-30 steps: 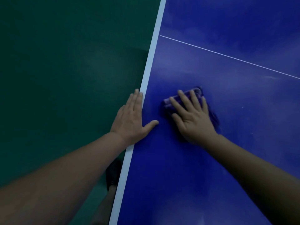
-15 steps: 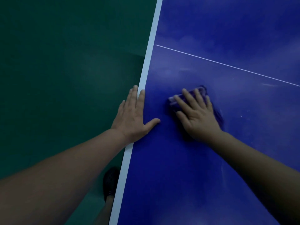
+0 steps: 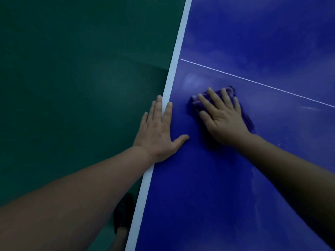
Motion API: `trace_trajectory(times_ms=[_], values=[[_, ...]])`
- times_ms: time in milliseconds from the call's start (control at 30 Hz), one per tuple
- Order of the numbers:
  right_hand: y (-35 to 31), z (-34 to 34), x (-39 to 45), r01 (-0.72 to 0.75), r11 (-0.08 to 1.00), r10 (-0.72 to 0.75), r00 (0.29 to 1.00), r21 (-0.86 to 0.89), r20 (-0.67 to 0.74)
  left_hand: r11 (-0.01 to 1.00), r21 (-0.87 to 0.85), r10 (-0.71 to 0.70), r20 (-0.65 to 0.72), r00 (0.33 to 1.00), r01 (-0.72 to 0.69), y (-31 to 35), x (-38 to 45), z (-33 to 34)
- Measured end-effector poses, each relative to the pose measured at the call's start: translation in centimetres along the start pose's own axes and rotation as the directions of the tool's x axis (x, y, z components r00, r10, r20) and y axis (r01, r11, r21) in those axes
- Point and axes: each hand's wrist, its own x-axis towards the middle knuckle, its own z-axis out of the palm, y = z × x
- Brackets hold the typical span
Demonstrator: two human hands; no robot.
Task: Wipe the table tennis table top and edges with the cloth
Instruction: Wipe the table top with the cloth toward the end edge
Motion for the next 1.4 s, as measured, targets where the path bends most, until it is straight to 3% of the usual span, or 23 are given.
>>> trace_trajectory(times_ms=[100,167,267,367,467,567,633,700,800,933,1067,1100,1167,1267,1333,1400], values=[[-0.7,-1.1,5.9,-0.218,0.971,0.219,0.976,0.102,-0.002,1.000,0.021,0.005,0.004,1.000,-0.005,0.1,-0.2,0.1],[-3.8,-1.6,9.7,-0.268,0.950,0.271,0.963,0.159,0.001,1.000,0.027,0.004,0.001,1.000,-0.004,0.1,-0.1,0.1],[-7.5,-1.4,9.7,-0.125,0.984,0.127,0.992,0.126,-0.005,1.000,0.007,-0.004,0.003,1.000,0.004,0.0,-0.1,0.2],[-5.5,-0.1,4.3,0.022,0.999,-0.021,0.999,0.035,-0.040,1.000,-0.003,0.012,-0.010,1.000,-0.012,-0.2,0.0,0.2],[-2.3,-0.7,3.4,-0.066,0.998,0.066,0.998,0.021,0.004,1.000,0.005,0.009,-0.003,1.000,-0.009,-0.3,-0.1,0.3],[-4.5,-1.7,8.9,-0.231,0.963,0.230,0.973,0.137,0.022,1.000,0.007,0.009,0.003,1.000,-0.009,-0.1,0.0,0.2],[-7.5,-1.7,10.9,-0.187,0.972,0.189,0.982,0.140,0.001,1.000,0.005,0.001,0.015,1.000,-0.001,0.0,0.0,0.2],[-8.5,-1.2,9.9,-0.043,0.993,0.047,0.998,0.109,-0.035,1.000,0.009,-0.001,0.019,1.000,0.001,0.0,-0.1,0.0],[-4.8,-0.1,3.1,0.011,0.998,-0.008,0.999,0.065,-0.047,0.999,0.044,0.019,0.007,1.000,-0.020,0.0,-0.2,0.1],[2.9,0.5,-3.2,-0.207,0.977,0.208,0.978,0.049,-0.017,0.997,0.071,0.039,0.017,0.999,-0.040,0.2,-0.4,-0.1],[2.9,-1.0,4.5,-0.520,0.820,0.535,0.845,0.240,0.004,0.982,0.191,-0.006,0.034,0.999,-0.001,1.5,-0.7,-0.4],[1.5,-1.3,6.4,-0.509,0.820,0.526,0.850,0.261,0.005,0.977,0.214,-0.028,0.020,0.999,0.023,2.1,-0.7,-0.4],[-0.8,-0.9,6.9,-0.356,0.907,0.373,0.927,0.225,-0.036,0.971,0.234,-0.049,0.002,0.999,0.047,3.4,-0.8,0.0],[0.1,0.7,0.2,-0.114,0.989,0.123,0.988,0.095,-0.092,0.969,0.249,-0.007,-0.002,1.000,0.007,5.2,-1.1,1.2],[3.4,1.1,-4.0,-0.132,0.990,0.136,0.988,0.059,-0.073,0.967,0.249,0.047,0.000,0.999,-0.045,5.8,-1.4,2.0],[6.9,0.5,-4.3,-0.266,0.960,0.270,0.962,0.089,-0.040,0.966,0.243,0.085,0.007,0.996,-0.084,6.1,-1.7,2.6]])
